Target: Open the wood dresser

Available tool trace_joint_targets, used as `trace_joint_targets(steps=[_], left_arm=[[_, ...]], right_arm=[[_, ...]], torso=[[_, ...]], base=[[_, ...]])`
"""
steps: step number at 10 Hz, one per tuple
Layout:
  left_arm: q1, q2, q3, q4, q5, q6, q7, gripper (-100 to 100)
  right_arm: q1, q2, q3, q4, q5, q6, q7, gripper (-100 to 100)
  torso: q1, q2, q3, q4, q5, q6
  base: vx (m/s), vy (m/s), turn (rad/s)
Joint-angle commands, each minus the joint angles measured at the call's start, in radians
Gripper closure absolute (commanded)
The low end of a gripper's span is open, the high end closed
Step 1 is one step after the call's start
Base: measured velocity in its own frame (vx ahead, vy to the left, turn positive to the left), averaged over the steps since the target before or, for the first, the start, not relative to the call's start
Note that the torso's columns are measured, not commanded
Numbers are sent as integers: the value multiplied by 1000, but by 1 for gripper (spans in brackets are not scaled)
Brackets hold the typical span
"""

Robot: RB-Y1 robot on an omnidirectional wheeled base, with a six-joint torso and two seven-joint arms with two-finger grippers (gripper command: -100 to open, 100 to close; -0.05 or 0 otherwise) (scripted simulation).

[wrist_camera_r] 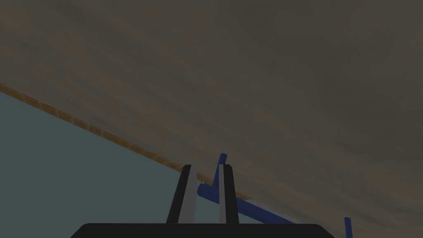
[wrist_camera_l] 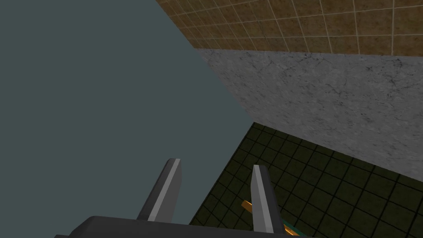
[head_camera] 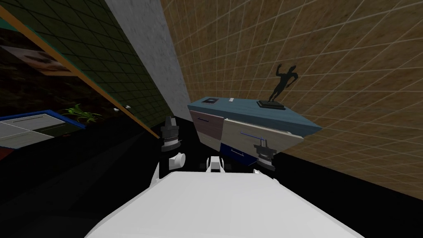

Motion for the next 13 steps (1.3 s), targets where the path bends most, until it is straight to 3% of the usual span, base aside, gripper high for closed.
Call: trace_joint_targets(steps=[1, 13], left_arm=[[0, 0, 0, 0, 0, 0, 0, 0], [0, 0, 0, 0, 0, 0, 0, 0]], right_arm=[[-26, 0, -16, 11, 74, -8, -75, 100], [-124, 10, -59, 27, 385, -28, -354, 100]], torso=[[0, 1, 1, 0, -1, -4], [5, 1, 0, 1, 2, -6]], base=[[35, 57, -327], [13, 45, -230]])
